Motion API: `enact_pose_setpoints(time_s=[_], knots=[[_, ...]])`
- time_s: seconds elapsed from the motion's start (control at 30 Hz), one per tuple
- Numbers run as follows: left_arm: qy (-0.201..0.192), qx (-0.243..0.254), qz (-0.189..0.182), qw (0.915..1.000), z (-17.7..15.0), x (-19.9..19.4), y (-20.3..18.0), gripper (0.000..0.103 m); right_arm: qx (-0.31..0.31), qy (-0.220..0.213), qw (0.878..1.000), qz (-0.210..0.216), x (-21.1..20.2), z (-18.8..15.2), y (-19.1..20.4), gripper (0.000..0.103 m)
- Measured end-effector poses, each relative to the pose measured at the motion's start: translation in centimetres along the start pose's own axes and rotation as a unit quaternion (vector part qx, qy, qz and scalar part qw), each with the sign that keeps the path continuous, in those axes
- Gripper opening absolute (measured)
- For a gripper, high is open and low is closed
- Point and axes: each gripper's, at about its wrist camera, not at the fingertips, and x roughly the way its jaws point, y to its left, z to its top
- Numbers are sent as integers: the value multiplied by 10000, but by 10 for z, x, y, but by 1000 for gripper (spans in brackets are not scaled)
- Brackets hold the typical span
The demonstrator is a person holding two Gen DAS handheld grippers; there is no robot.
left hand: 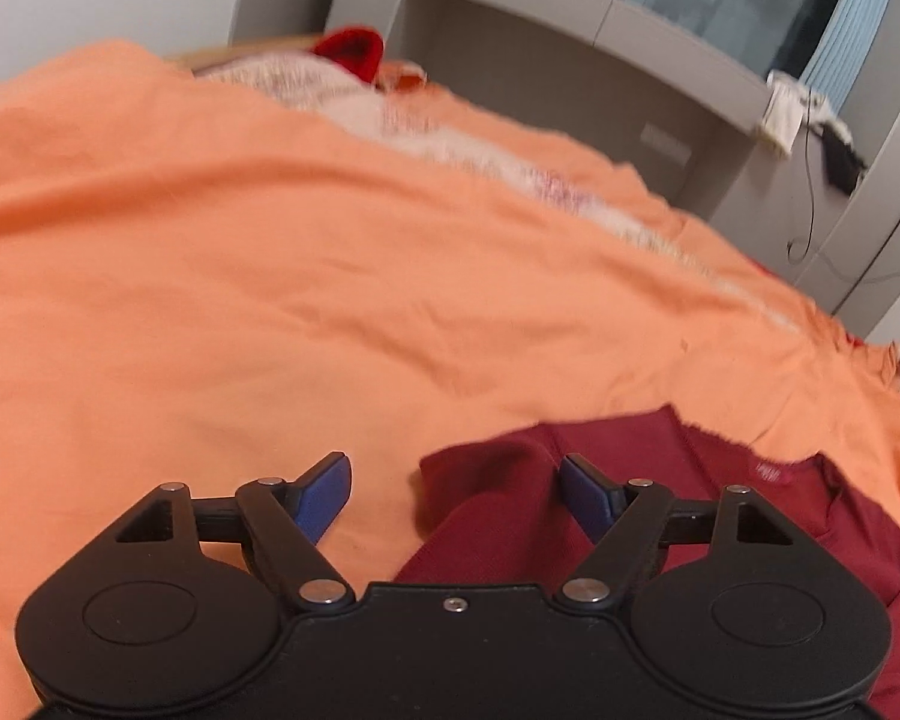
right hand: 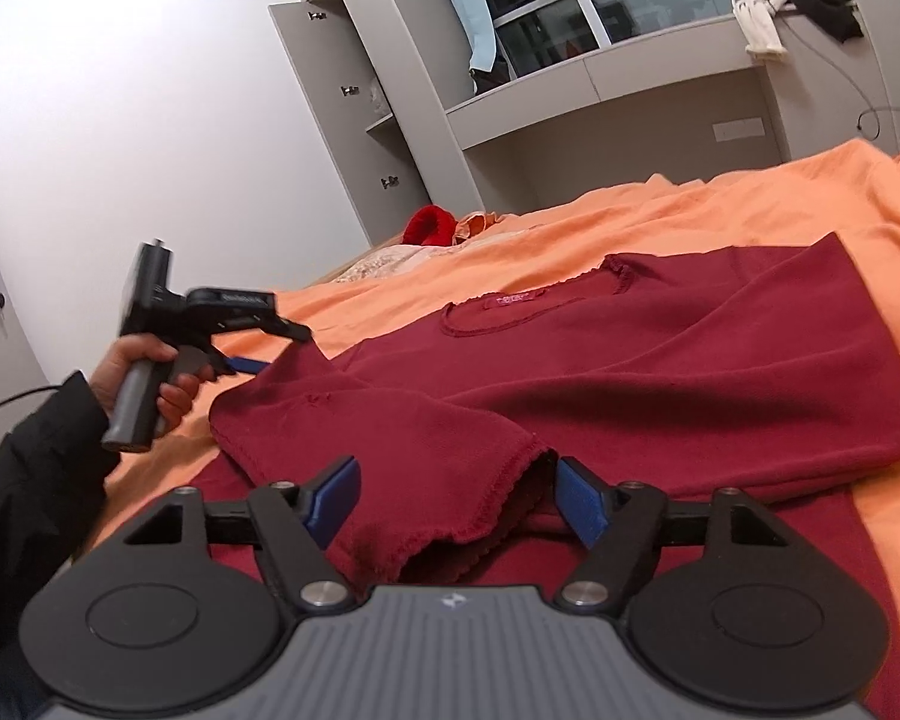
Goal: Fold small clothes
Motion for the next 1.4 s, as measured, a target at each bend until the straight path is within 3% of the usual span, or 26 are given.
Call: enact_pose_setpoints(time_s=[0.1,0.17,0.23,0.33,0.43,0.57,0.63,0.77,0.83,0.9,0.97,1.07,1.13,1.2,1.4], knots=[[174,-36,-75,9998,0,13,3,74,85,119,9999,-11,6,-2,-3,59],[182,-181,-207,9995,2,17,9,64,139,100,9999,-8,6,-6,-5,57],[260,-316,-441,9982,2,21,14,30,180,82,9998,12,5,-9,-6,56],[124,-130,-649,9977,0,16,12,15,195,97,9998,4,6,-11,-6,52],[-422,462,-827,9946,0,-4,3,14,227,80,9997,38,5,-13,-7,40],[-892,973,-645,9891,-1,-22,1,15,252,72,9996,57,5,-13,-8,35],[-827,893,-607,9907,-3,-17,5,28,249,75,9997,48,7,-13,-8,35],[-705,679,-355,9946,-4,-11,12,36,227,71,9997,27,8,-14,-7,35],[-769,456,-489,9948,-1,-17,19,57,231,71,9997,29,8,-14,-7,35],[-792,303,-589,9946,-1,-22,23,69,263,74,9996,50,9,-14,-8,36],[-690,371,-634,9949,-4,-24,24,70,280,74,9996,60,9,-14,-9,36],[-411,591,-591,9957,-16,-22,25,61,270,76,9996,57,10,-15,-8,36],[-137,699,-560,9959,-25,-17,25,34,271,75,9996,57,10,-15,-8,37],[-45,727,-599,9955,-33,-17,26,15,269,75,9996,54,10,-15,-8,37],[-109,412,-222,9988,-35,-27,26,11,243,69,9997,41,12,-15,-8,37]])
